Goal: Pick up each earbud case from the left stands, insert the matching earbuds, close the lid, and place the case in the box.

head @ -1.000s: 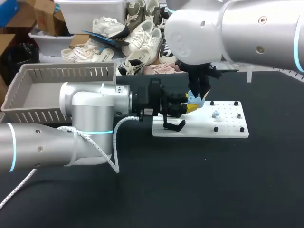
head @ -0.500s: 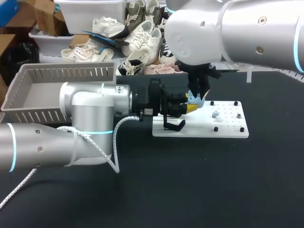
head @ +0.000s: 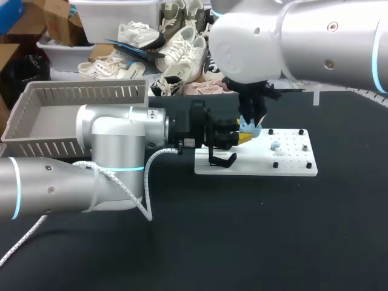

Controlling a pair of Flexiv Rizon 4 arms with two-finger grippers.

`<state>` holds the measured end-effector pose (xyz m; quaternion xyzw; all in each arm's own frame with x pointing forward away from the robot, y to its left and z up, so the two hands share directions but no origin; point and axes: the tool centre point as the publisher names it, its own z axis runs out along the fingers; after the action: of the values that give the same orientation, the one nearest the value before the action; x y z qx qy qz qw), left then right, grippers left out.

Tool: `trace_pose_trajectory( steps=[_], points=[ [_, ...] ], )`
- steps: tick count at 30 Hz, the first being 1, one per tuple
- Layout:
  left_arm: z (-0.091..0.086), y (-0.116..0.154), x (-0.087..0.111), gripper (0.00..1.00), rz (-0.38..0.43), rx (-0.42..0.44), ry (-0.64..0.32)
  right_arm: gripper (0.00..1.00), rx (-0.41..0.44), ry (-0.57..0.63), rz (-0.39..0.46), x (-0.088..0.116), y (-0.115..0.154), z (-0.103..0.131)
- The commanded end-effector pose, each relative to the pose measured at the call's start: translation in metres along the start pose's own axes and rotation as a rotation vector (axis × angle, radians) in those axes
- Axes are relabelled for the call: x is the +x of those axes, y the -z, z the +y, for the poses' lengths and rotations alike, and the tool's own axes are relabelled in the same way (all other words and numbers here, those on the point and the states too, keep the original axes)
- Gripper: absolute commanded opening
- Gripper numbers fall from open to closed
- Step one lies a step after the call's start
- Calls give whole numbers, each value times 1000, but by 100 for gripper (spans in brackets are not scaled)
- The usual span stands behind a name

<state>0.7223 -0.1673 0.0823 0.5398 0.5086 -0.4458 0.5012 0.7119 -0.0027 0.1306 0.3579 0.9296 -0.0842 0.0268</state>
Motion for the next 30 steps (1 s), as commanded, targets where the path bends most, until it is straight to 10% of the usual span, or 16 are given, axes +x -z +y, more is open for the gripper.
trace_pose_trajectory(
  steps=[1,30],
  points=[
    [-2,0,0,0,0,-6,-1,0,6,0,-3,-1,1,2],
    [-2,0,0,0,0,-6,-1,0,7,-12,0,-5,-1,-3]
  ],
)
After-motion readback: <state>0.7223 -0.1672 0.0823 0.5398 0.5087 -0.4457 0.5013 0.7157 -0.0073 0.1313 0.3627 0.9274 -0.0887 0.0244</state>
